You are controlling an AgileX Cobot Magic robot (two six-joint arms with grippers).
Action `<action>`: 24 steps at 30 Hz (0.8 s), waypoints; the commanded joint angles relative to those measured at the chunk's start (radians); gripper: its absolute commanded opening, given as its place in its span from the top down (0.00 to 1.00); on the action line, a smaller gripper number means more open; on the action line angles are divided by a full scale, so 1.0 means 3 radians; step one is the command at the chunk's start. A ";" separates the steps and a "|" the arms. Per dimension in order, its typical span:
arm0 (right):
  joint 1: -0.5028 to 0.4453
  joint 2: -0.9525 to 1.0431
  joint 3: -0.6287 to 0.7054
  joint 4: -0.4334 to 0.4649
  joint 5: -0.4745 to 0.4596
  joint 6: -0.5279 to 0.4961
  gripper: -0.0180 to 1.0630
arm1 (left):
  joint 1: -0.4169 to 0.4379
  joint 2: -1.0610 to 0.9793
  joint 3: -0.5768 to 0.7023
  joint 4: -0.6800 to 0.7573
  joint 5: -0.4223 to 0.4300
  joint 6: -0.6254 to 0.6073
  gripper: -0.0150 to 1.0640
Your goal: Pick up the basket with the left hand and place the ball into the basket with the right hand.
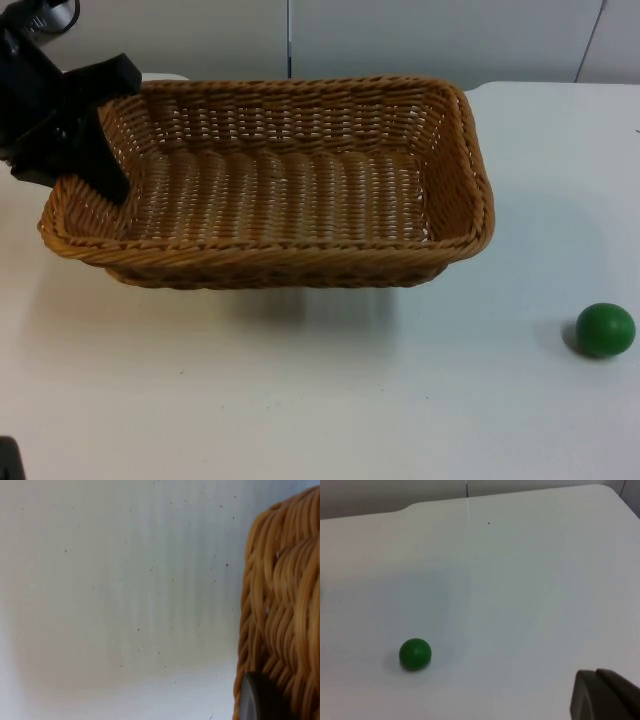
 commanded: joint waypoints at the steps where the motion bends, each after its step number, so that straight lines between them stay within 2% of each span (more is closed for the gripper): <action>1: -0.0028 0.0193 0.0006 -0.0069 -0.0046 -0.0017 0.99 | 0.0006 -0.0041 -0.0025 -0.0116 0.0017 -0.0017 0.99; 4: -0.0028 0.0419 -0.0052 -0.0110 -0.0199 -0.0017 0.99 | 0.0006 -0.0041 -0.0025 -0.0116 0.0017 -0.0017 0.99; 6: -0.0028 0.0667 -0.0122 -0.0084 -0.0663 0.0010 0.99 | 0.0006 -0.0041 -0.0025 -0.0116 0.0017 -0.0017 0.99; 7: -0.0028 0.0667 -0.0122 -0.0084 -0.0663 0.0010 0.99 | 0.0006 -0.0041 -0.0025 -0.0116 0.0017 -0.0017 0.99; 9: -0.0028 0.0956 -0.0208 -0.0084 -0.1049 0.0016 0.99 | 0.0006 -0.0041 -0.0025 -0.0116 0.0009 -0.0017 0.99; 11: -0.0028 0.1372 -0.0379 -0.0084 -0.1251 0.0016 0.99 | 0.0006 -0.0041 -0.0025 -0.0116 -0.0022 -0.0017 0.99; 13: -0.0028 0.1578 -0.0477 -0.0101 -0.1270 0.0010 0.99 | 0.0006 -0.0041 -0.0025 -0.0116 -0.0040 -0.0017 0.99; 17: -0.0028 0.2745 -0.1160 -0.0160 -0.1224 -0.0024 0.99 | 0.0006 -0.0041 -0.0025 -0.0116 -0.0209 -0.0017 0.99; 18: -0.0028 0.2745 -0.1160 -0.0160 -0.1224 -0.0024 0.99 | 0.0006 -0.0041 -0.0025 -0.0116 -0.0209 -0.0017 0.99; 19: -0.0028 0.2996 -0.1340 -0.0160 -0.1219 -0.0061 0.99 | 0.0006 -0.0041 -0.0025 -0.0116 -0.0237 -0.0017 0.99; 21: -0.0028 0.3421 -0.1673 -0.0152 -0.1118 -0.0088 0.99 | 0.0006 -0.0041 -0.0025 -0.0116 -0.0340 -0.0017 0.99; 22: -0.0028 0.3421 -0.1673 -0.0152 -0.1118 -0.0088 0.99 | 0.0006 -0.0041 -0.0025 -0.0116 -0.0340 -0.0017 0.99; 24: -0.0028 0.3835 -0.2009 -0.0098 -0.0858 -0.0088 0.99 | 0.0006 -0.0041 -0.0025 -0.0116 -0.0432 -0.0017 0.99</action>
